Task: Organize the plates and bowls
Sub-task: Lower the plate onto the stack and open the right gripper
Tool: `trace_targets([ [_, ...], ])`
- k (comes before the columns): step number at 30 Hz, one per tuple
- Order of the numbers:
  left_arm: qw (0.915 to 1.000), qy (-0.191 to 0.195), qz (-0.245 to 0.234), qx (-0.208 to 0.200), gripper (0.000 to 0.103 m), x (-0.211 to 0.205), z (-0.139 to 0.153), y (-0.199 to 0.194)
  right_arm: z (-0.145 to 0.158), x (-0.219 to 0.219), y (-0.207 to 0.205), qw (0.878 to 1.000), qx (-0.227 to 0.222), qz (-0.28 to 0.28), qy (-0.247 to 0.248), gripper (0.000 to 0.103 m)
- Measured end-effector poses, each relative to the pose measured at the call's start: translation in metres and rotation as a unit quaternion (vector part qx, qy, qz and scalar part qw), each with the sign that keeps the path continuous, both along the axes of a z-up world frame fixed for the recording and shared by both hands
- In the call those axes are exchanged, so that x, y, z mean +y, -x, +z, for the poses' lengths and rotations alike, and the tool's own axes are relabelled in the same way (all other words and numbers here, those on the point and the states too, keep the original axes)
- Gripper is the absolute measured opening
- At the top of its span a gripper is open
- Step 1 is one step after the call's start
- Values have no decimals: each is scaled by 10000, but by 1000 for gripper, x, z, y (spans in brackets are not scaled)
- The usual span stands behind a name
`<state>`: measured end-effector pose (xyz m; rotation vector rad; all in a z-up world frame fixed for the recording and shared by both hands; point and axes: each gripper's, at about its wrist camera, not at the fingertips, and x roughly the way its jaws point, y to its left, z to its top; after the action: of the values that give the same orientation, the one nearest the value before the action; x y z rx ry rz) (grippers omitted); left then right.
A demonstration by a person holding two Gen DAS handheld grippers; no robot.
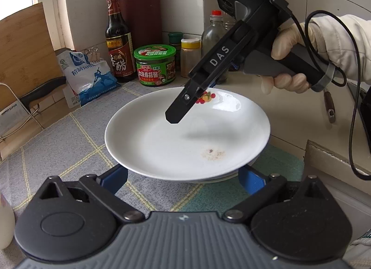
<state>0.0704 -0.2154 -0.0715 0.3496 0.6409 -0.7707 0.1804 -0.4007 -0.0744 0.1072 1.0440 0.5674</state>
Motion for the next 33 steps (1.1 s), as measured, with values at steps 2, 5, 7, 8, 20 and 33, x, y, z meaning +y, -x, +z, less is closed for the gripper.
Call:
trace_targets([
  [2, 10000, -26, -36, 6, 101, -2, -1, 0, -2, -3, 1, 10000, 21, -42, -5, 94],
  [5, 9999, -80, -97, 7, 101, -6, -3, 1, -3, -8, 4, 9999, 26, -115, -41, 94],
  [7, 9998, -98, -145, 26, 101, -7, -3, 0, -3, -9, 6, 9999, 23, -146, -10, 94],
  [8, 9998, -107, -179, 40, 101, -8, -4, -1, -4, -10, 7, 9999, 21, -164, 4, 94],
  [20, 9989, -38, -374, 276, 101, -13, -9, -13, 0, -20, 18, 9987, 3, -474, 167, 94],
  [33, 9983, -12, -511, 286, 102, -13, -10, -13, 12, -23, 29, 9965, -43, -779, 297, 99],
])
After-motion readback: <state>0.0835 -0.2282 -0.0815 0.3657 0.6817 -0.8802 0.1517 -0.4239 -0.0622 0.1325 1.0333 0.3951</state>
